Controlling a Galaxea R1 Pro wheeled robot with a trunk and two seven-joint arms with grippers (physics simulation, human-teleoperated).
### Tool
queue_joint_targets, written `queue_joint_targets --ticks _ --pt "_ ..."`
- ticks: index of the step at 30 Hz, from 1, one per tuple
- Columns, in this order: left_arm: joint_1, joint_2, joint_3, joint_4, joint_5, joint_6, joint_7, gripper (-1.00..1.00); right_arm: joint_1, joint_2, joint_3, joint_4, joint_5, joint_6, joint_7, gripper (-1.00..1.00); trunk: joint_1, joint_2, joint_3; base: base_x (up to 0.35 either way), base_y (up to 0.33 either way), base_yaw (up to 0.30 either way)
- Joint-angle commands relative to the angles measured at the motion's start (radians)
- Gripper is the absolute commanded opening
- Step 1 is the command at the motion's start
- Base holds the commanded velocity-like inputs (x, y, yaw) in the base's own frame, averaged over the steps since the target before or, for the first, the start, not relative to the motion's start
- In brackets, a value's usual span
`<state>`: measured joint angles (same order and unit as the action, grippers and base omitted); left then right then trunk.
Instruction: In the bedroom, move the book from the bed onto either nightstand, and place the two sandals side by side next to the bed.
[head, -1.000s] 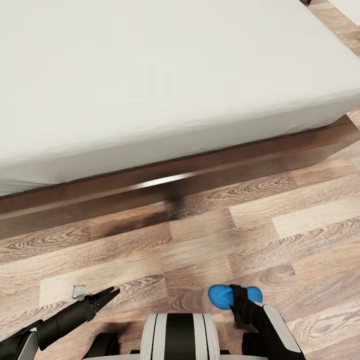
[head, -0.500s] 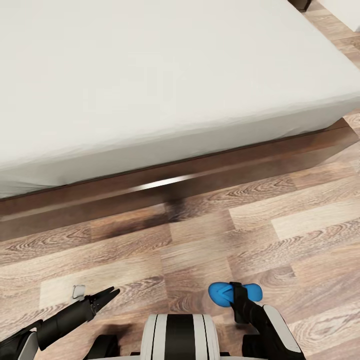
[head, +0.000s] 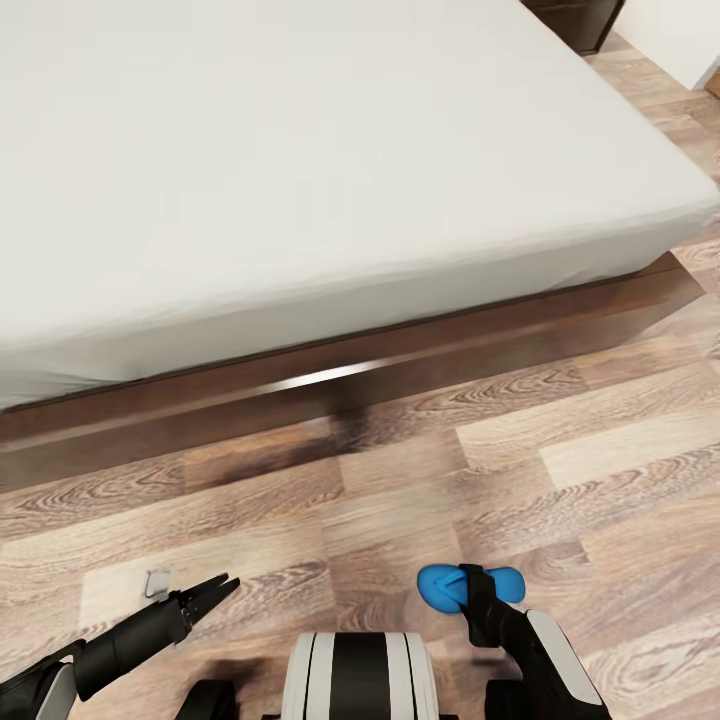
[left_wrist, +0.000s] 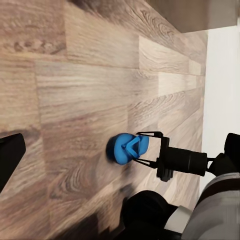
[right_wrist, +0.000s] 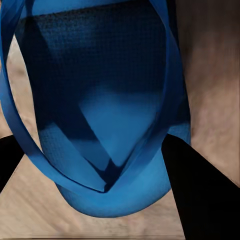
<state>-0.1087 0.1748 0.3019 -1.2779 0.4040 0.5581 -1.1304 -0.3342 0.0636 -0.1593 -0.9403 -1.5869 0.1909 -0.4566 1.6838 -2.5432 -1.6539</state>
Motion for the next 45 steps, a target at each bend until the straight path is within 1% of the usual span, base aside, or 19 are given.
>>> queue_joint_targets --ticks 1,32,37,38,40,41,42,43,44,45 --pt "0.000 0.000 0.000 0.000 0.004 0.009 -0.002 1.00 0.000 0.001 -0.005 -0.002 -0.004 0.005 -0.008 -1.00 -0.001 0.000 0.003 0.000 0.000 0.000" --pt "0.000 0.000 0.000 0.000 0.003 0.009 -0.002 1.00 0.000 0.003 -0.003 -0.002 -0.004 0.009 -0.005 -1.00 -0.015 0.007 0.123 0.000 0.000 0.000" --pt "0.000 -0.001 0.000 0.000 0.003 0.009 -0.002 1.00 0.000 0.001 0.002 -0.004 -0.002 0.022 -0.006 -1.00 -0.017 0.008 0.143 0.000 0.000 0.000" --pt "0.000 -0.002 0.000 0.000 0.003 0.009 -0.002 1.00 0.000 0.001 0.005 -0.006 0.001 0.025 -0.007 -1.00 -0.017 0.009 0.147 0.000 0.000 0.000" --pt "0.000 -0.003 -0.001 0.000 0.003 0.009 -0.002 1.00 0.000 0.001 0.051 -0.012 0.024 0.039 -0.008 -1.00 -0.018 0.009 0.154 0.000 0.000 0.000" --pt "0.000 -0.003 -0.001 0.000 0.003 0.008 -0.002 1.00 0.000 -0.004 0.078 -0.014 0.041 0.048 -0.008 -1.00 -0.019 0.009 0.158 0.000 0.000 0.000" --pt "0.000 -0.003 -0.001 0.000 0.003 0.008 -0.002 1.00 0.000 -0.018 0.101 -0.016 0.064 0.057 -0.008 -1.00 -0.019 0.010 0.162 0.000 0.000 0.000" --pt "0.000 -0.003 -0.001 0.000 0.003 0.008 -0.002 1.00 0.000 -0.029 0.110 -0.017 0.075 0.061 -0.008 -1.00 -0.019 0.010 0.166 0.000 0.000 0.000" --pt "0.000 -0.003 -0.002 0.000 0.003 0.008 -0.002 1.00 0.000 -0.056 0.123 -0.018 0.099 0.066 -0.007 -1.00 -0.020 0.010 0.170 0.000 0.000 0.000" --pt "0.000 -0.003 -0.003 0.000 0.002 0.008 -0.002 1.00 0.000 -0.071 0.128 -0.018 0.110 0.068 -0.007 -1.00 -0.020 0.010 0.174 0.000 0.000 0.000"
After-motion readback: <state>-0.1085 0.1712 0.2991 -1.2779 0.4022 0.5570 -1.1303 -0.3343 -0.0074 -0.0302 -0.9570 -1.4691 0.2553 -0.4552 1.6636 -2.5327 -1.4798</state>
